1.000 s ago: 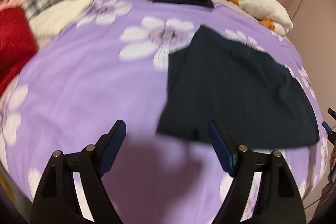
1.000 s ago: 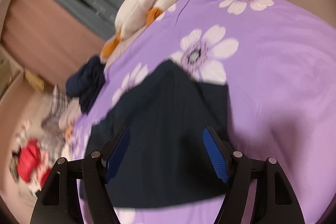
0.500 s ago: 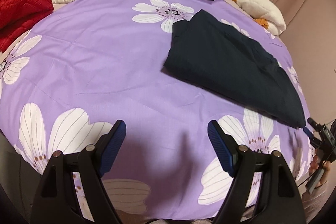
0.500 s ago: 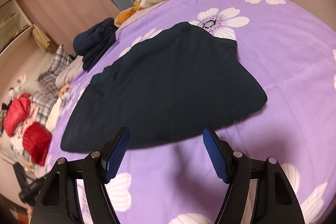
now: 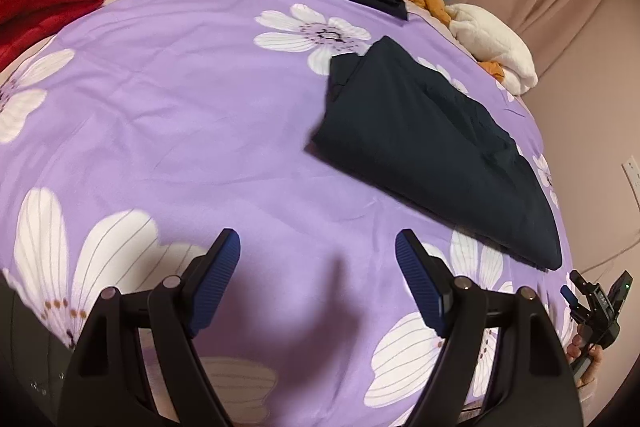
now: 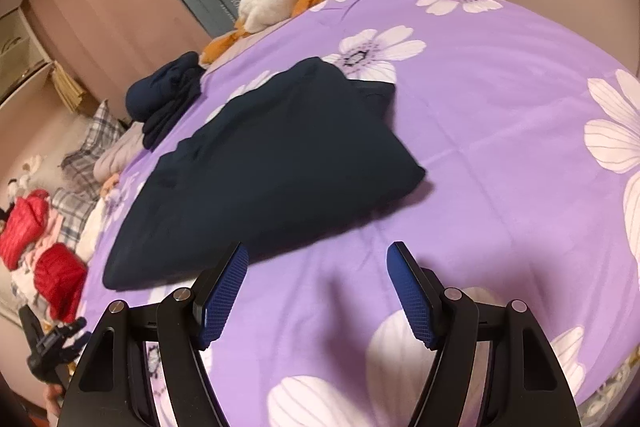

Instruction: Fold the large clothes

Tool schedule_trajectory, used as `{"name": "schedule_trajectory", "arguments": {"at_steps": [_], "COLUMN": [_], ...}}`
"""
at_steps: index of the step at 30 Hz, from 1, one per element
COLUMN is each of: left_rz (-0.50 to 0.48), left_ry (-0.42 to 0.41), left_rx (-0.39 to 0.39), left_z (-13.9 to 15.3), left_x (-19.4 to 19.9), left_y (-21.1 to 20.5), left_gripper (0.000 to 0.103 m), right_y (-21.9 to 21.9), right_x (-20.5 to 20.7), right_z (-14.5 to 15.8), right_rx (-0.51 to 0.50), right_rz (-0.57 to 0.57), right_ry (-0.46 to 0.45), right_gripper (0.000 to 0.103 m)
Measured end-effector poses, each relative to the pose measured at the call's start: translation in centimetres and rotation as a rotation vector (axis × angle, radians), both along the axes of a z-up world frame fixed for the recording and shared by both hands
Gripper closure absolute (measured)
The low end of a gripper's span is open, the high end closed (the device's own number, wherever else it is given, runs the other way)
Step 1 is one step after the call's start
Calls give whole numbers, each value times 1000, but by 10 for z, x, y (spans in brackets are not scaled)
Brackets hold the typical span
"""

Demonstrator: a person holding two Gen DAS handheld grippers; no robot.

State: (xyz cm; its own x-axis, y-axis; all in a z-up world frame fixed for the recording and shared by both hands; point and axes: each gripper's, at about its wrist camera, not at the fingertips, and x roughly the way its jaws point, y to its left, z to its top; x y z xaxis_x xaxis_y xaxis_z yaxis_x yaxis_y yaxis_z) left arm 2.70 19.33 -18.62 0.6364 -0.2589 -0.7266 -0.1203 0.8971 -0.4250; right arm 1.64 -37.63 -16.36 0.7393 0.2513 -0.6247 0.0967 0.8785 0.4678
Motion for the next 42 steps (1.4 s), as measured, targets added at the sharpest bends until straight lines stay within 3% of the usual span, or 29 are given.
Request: {"name": "schedule_trajectory", "arguments": {"at_steps": [6, 10, 17, 20, 23, 27, 35, 37, 42], "left_rz": [-42, 5, -54, -93, -124, -156, -152, -150, -168], "left_ry": [-49, -20, 35, 55, 84, 112, 132, 128, 128], "left_rx": [-40, -106, -47, -10, 21, 40, 59, 67, 75], "left_z": [17, 15, 9, 4, -6, -18, -21, -19, -17], "left_x": [43, 82, 130, 144, 153, 159, 160, 159, 155], "left_y": [1, 10, -16, -27, -31, -31, -28, -27, -27], "left_gripper": [23, 24, 29, 30, 39, 44, 73, 84, 95], "right_y": [-4, -9, -12, -12, -11, -11, -15, -16, -20], "right_x": [15, 37, 80, 96, 104, 104, 99, 99, 95], "right_z": [12, 15, 7, -4, -15, -20, -12, -9, -7], "right_rx": [-13, -30, -100, -87, -70, -30, -68, -75, -48], "right_rz": [5, -5, -11, -5, 9, 9, 17, 18, 20], "right_ry": [-49, -66, 7, 52, 82, 71, 39, 32, 2], "right_gripper": [31, 31, 31, 31, 31, 31, 66, 76, 85]}}
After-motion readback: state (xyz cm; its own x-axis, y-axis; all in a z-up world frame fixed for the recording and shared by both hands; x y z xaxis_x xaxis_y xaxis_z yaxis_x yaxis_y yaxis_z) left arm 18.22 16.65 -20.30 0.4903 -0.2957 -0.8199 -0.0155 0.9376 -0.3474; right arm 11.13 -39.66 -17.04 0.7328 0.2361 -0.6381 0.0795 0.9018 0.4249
